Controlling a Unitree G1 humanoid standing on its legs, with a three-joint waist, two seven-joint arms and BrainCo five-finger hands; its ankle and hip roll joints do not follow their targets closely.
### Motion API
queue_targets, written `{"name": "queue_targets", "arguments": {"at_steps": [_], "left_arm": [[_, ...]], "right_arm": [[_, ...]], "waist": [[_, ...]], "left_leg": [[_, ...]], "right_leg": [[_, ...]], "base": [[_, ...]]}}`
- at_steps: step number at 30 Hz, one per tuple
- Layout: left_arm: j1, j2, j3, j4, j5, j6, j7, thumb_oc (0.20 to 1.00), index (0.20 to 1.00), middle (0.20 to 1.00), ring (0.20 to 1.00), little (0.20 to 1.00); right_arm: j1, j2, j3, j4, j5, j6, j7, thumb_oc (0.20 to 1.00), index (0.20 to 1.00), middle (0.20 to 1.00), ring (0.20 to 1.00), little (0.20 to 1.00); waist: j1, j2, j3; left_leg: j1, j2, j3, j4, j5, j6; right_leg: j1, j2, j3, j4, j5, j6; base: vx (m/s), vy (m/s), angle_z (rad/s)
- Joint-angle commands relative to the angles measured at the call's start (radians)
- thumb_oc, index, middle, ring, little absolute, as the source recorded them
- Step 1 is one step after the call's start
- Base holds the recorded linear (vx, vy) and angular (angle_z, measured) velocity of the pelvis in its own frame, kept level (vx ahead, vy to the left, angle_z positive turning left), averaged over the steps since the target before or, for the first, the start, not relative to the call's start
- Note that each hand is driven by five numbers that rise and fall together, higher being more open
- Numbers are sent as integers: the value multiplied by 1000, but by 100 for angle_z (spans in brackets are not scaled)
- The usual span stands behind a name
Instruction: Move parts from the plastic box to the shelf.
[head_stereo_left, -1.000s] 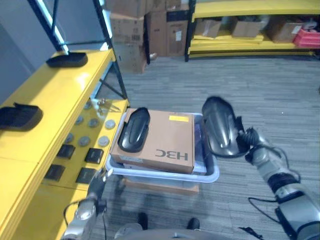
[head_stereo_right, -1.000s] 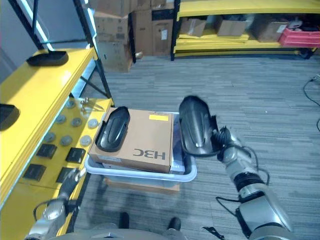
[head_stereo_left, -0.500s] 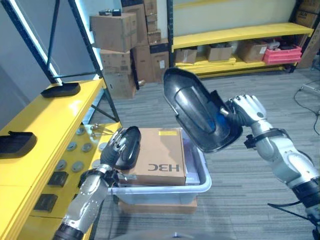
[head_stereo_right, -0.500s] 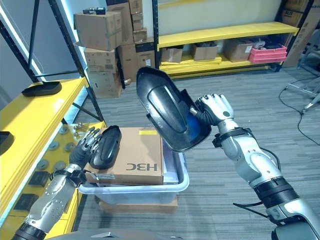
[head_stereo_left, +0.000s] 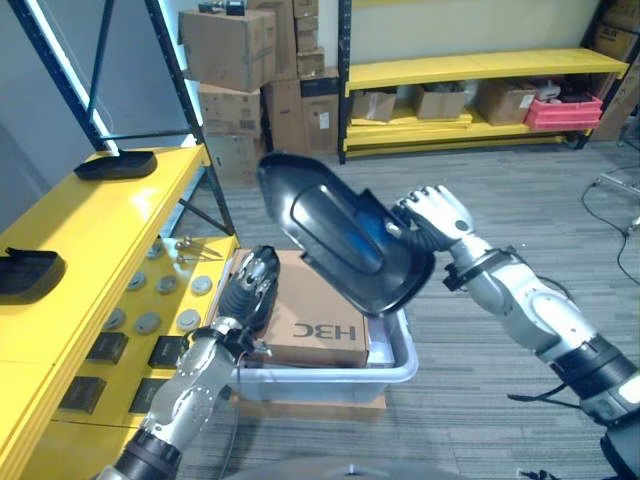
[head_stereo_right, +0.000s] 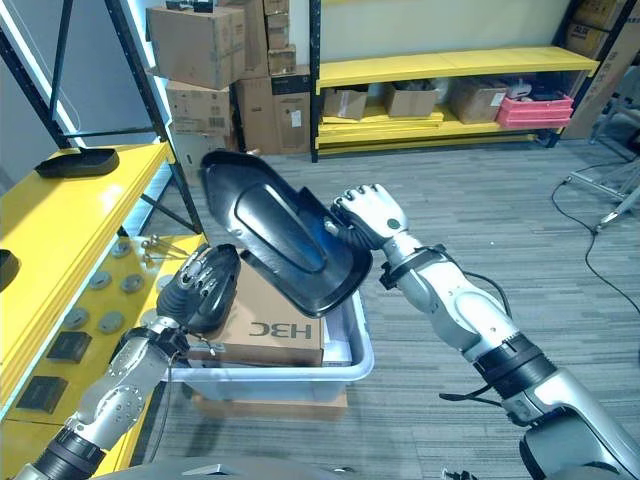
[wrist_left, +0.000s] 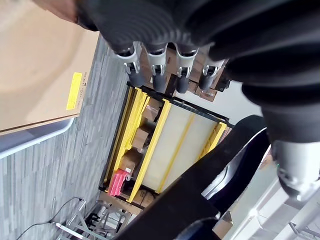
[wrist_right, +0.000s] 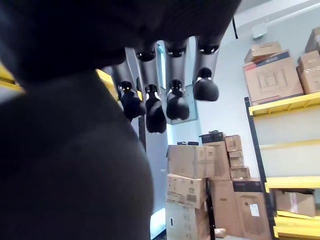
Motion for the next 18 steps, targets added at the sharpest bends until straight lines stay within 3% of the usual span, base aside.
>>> {"name": "queue_targets", "arguments": {"at_steps": [1, 10, 12, 17, 18], "left_arm": [[-109, 36, -44, -5, -11, -50, -3, 1000, 1000, 1000, 1000, 1000], [-149, 16, -91, 12, -31, -70, 12, 1000, 1000, 1000, 1000, 1000], [-180, -18, -129, 39, -35, -82, 16, 1000, 1000, 1000, 1000, 1000], [-216, -44, -155, 76, -38, -107, 35, 1000, 1000, 1000, 1000, 1000], [-226, -53, -161, 93, -35, -119, 43, 200, 200, 200, 200, 200]], "right_arm": [[-173, 14, 50, -26, -4, -23, -20, 200, 200, 200, 200, 200], [-265, 29, 194, -56, 39, -76, 3, 200, 200, 200, 200, 200], [-320, 21, 283, -94, 76, -122, 18, 200, 200, 200, 200, 200], [-383, 25, 382, -139, 113, -157, 25, 200, 200, 200, 200, 200], [-403, 36, 419, -164, 121, -171, 24, 200, 200, 200, 200, 200]], "waist": [[22, -48, -8], [33, -59, -3], [35, -69, -3], [35, -72, 0], [36, -73, 1]], "left_leg": [[-6, 12, -94, 1, -96, -19], [-17, 12, -104, 1, -88, -19], [-21, 14, -105, 1, -83, -21], [-27, 18, -106, 1, -78, -24], [-29, 20, -106, 1, -76, -24]], "right_leg": [[66, -60, -28, 3, -137, 69], [62, -61, -40, 3, -132, 71], [61, -61, -43, 3, -132, 71], [57, -59, -46, 3, -134, 70], [54, -58, -46, 3, -135, 70]], "base": [[0, 0, 0], [-8, -10, 7], [0, 0, 0], [0, 0, 0], [0, 0, 0]]}}
